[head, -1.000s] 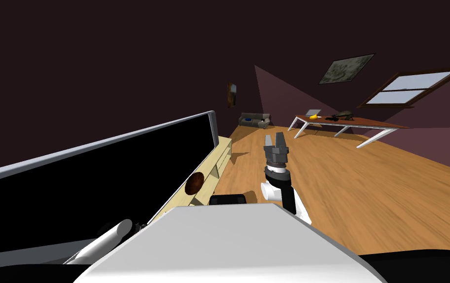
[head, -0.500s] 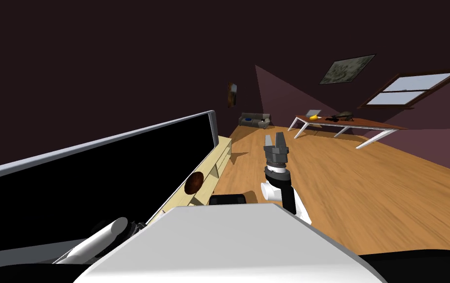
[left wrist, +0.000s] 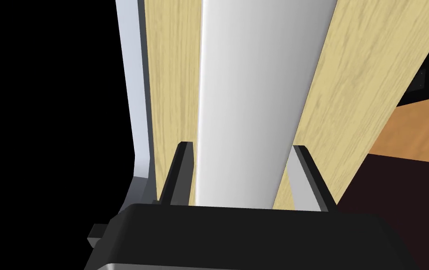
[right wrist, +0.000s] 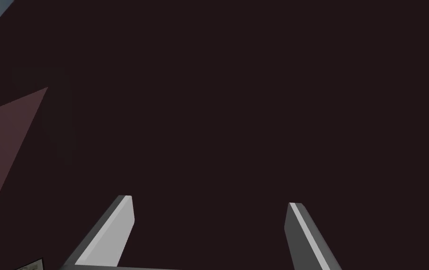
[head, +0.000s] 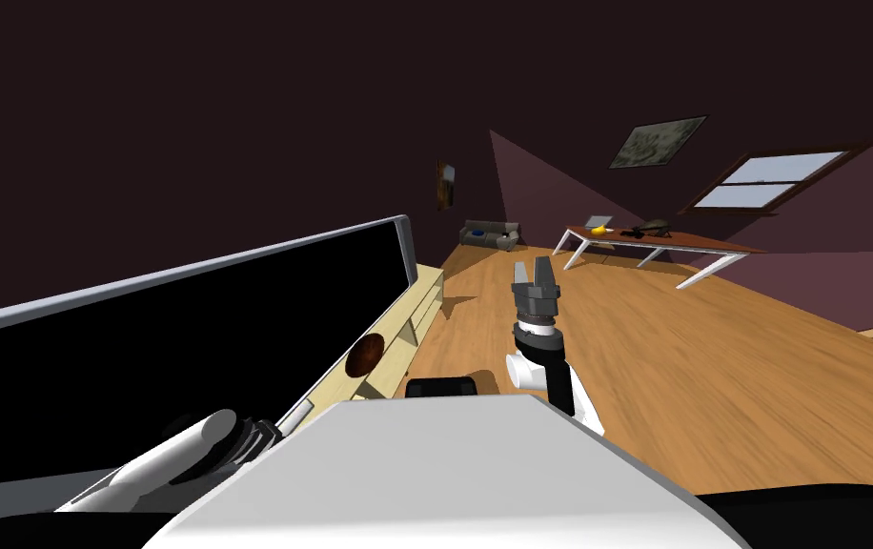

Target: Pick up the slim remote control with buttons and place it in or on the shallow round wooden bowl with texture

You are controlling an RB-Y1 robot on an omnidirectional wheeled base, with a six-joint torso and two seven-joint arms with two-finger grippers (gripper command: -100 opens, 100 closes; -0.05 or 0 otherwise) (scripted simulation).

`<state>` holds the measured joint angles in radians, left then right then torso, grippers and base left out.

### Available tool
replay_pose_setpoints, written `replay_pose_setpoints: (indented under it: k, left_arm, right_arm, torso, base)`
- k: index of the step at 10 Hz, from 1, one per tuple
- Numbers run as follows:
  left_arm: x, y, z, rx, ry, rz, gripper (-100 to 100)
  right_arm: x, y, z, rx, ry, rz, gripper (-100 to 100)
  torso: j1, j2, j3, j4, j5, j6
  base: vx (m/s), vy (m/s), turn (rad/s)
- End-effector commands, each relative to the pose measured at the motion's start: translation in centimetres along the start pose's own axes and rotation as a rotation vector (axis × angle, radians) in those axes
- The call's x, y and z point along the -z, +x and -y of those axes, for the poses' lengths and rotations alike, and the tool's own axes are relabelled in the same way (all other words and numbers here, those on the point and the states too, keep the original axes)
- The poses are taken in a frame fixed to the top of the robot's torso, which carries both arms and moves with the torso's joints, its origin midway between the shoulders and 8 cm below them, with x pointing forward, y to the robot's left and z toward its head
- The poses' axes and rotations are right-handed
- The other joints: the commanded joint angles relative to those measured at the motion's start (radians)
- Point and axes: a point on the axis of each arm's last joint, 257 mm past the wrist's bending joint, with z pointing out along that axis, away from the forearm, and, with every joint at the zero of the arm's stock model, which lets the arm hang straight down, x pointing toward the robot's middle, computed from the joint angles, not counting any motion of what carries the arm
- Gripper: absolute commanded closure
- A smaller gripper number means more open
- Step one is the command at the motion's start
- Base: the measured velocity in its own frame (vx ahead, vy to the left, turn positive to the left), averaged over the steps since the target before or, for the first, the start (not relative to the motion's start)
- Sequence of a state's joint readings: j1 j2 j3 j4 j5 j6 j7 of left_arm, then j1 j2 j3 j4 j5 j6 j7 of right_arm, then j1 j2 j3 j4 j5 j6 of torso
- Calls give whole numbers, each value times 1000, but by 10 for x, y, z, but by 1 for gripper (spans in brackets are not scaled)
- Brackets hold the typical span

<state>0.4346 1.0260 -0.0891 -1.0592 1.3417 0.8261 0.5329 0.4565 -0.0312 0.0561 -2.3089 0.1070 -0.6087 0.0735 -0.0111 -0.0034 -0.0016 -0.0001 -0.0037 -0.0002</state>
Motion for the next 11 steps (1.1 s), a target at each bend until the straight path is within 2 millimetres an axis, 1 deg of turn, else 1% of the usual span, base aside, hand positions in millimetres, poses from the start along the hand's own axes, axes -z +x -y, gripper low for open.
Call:
replay_pose_setpoints:
  k: [1, 2, 4, 6, 7, 9, 11]
  left_arm:
    - [4, 9, -4, -11, -19, -4, 100]
    - [4, 9, -4, -11, -19, -4, 100]
    - [3, 16, -20, -19, -60, -7, 100]
    - [9, 22, -21, -38, -72, -4, 100]
    - [16, 26, -16, -56, -69, -1, 100]
    - [26, 31, -9, -84, -64, 5, 100]
    - [37, 38, -1, -112, -57, 9, 100]
  right_arm:
    - [0, 0, 0, 0, 0, 0, 0]
    - [0, 0, 0, 0, 0, 0, 0]
    - [0, 0, 0, 0, 0, 0, 0]
    - [0, 0, 0, 0, 0, 0, 0]
    - [0, 0, 0, 0, 0, 0, 0]
    - [0, 0, 0, 0, 0, 0, 0]
    - [0, 0, 0, 0, 0, 0, 0]
  torso:
    - [0, 0, 0, 0, 0, 0]
    - [2, -5, -3, -1, 1, 1]
    - [8, -7, -4, -2, 2, 0]
    - [8, -9, -5, -2, 3, 1]
    - [5, -9, -5, -2, 2, 1]
    - [-5, -4, -3, -1, 1, 2]
    - [-3, -1, -1, 0, 0, 2]
  base:
    - [115, -77, -122]
    - [138, -28, -47]
    - [146, -1, -78]
    - [153, -46, -104]
    - [117, -153, -71]
    - [59, -199, -67]
    - [81, -146, -71]
